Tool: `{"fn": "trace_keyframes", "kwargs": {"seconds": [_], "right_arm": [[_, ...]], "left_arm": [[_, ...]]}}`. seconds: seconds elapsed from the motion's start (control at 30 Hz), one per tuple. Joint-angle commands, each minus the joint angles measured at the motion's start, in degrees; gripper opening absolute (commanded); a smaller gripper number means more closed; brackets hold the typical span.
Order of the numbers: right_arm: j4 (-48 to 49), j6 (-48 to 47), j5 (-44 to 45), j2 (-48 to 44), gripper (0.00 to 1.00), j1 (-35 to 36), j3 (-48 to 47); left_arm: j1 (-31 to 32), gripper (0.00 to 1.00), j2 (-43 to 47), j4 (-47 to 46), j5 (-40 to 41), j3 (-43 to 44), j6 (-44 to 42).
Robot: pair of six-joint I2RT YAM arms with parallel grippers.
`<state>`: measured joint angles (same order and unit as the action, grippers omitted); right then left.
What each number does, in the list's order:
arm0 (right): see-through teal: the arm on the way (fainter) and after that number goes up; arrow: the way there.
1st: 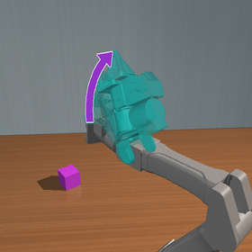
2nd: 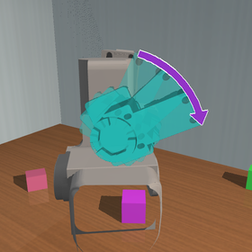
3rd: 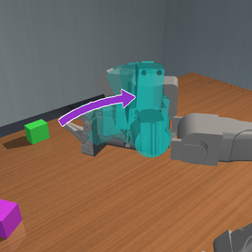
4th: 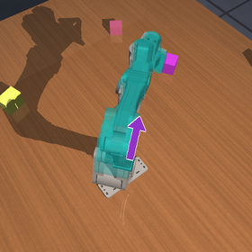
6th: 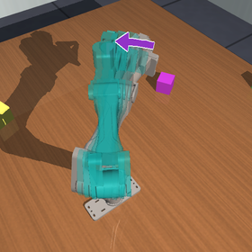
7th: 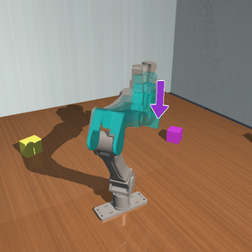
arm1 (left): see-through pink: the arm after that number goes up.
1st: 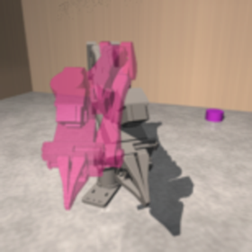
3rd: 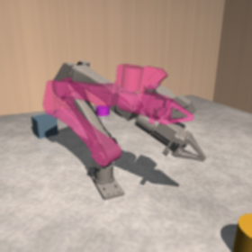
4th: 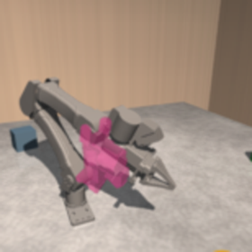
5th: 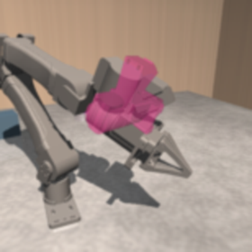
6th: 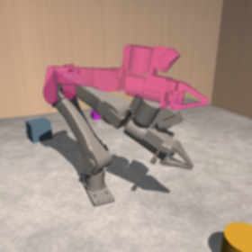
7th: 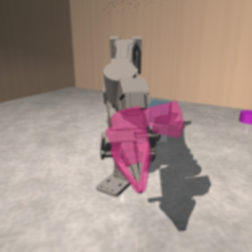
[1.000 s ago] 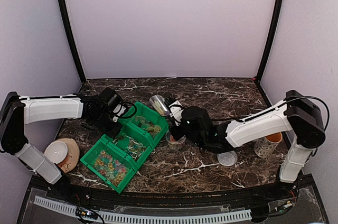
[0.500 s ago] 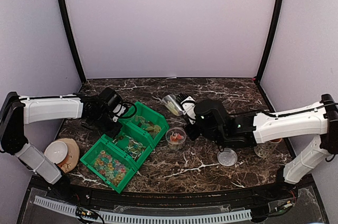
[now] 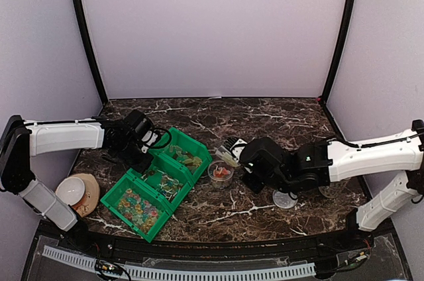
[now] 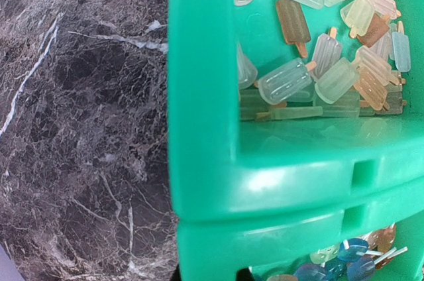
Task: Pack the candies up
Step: Place the fake candies in the packing box.
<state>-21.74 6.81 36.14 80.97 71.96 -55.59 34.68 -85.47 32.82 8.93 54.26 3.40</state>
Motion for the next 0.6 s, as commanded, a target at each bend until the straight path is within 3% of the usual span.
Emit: {"fn": "trace_keyframes", "kwargs": {"seconds": [0.0,0.23,0.57], "right_arm": [[-8.51,2.79,2.39,1.53,0.0,1.19,-4.83],[-18.02,3.51,2.55,5.98,0.0,2.54,-9.08],[-23.42,3.91,2.03,6.51,0.0,3.75,-12.19]], "left_arm": [[0.22,0.0,2.33,-1.12,0.93,0.68,-0.06],[0.27,0.0,2.46,-1.1,0.98,0.72,-0.03],[0.26,0.0,2.42,-1.16,0.92,0.76,-0.06]]}}
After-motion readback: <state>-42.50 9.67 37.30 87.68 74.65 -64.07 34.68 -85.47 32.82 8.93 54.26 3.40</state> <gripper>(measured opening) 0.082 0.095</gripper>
